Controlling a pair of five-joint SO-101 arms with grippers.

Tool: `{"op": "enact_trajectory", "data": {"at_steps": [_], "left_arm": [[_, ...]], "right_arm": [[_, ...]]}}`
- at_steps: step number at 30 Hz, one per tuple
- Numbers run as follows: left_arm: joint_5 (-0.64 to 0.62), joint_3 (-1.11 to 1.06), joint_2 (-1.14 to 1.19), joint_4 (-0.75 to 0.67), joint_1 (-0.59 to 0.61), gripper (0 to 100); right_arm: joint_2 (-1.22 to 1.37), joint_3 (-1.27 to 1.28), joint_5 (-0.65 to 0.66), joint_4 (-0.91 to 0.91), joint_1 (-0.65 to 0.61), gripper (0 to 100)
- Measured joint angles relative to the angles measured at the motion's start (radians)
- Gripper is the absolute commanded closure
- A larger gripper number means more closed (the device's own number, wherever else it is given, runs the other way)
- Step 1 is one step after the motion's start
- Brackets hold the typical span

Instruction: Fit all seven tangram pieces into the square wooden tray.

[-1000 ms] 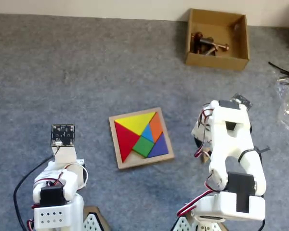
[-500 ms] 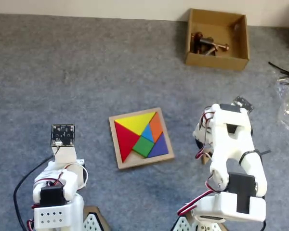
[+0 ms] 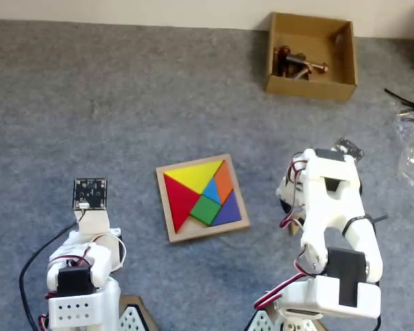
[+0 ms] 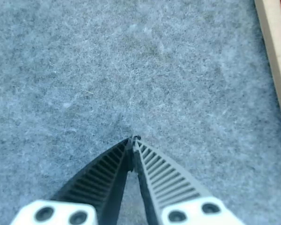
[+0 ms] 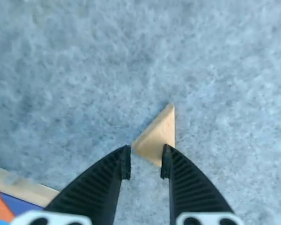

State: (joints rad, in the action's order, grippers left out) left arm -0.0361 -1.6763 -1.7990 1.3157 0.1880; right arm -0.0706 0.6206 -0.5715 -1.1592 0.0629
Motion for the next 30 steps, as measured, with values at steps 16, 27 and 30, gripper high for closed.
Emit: {"op": "enact_trajectory", "data": {"at_steps": [16,27,30], "left_arm": [[0.0,0.0,0.0,0.0,0.0,100],[0.0,0.0,0.0,0.0,0.0,100],[0.0,0.0,0.0,0.0,0.0,100]], "right_arm": [[-0.144,0.002,0.049,-0.006,0.0,81.3],[-0.147,0.1,0.051,0.002,0.0,77.8],[-0.147,0.1,0.051,0.032,-0.011,77.8]]}}
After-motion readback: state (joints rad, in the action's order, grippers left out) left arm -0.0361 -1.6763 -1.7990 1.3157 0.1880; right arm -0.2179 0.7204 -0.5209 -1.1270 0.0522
